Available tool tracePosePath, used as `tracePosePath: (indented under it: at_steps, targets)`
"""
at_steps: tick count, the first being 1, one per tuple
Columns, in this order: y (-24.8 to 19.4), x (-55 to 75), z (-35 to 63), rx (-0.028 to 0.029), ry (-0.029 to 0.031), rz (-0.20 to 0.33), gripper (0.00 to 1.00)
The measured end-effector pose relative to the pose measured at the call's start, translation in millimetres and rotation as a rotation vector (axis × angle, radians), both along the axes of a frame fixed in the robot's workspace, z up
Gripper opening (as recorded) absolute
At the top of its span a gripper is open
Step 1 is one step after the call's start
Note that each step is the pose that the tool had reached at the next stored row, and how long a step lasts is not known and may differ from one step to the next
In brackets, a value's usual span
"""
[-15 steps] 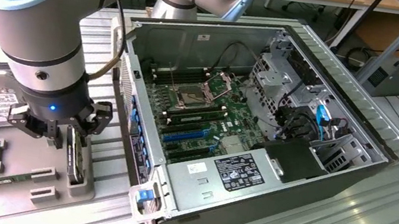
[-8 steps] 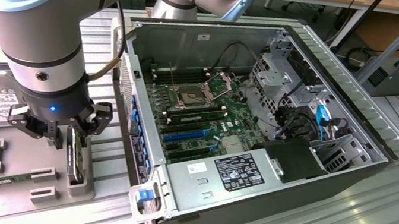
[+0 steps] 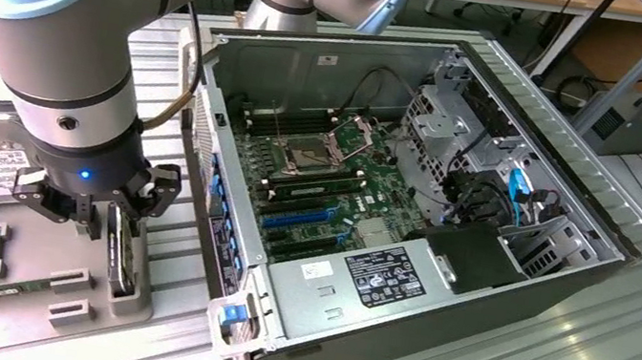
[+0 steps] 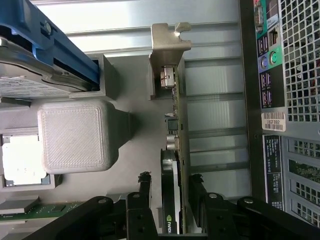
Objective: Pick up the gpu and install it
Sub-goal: 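Pick up the gpu and move the gpu toward the slot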
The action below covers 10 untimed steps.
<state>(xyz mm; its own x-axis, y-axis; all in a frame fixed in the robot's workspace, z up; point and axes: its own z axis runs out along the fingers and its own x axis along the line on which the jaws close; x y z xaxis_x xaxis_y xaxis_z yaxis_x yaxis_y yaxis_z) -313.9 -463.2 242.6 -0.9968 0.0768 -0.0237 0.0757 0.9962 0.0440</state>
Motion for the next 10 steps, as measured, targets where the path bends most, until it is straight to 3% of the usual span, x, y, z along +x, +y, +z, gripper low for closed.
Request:
tracePosePath:
  at_steps: [10]
  targets:
    - [0.0, 0.0, 0.0, 0.0, 0.0, 0.0, 0.42]
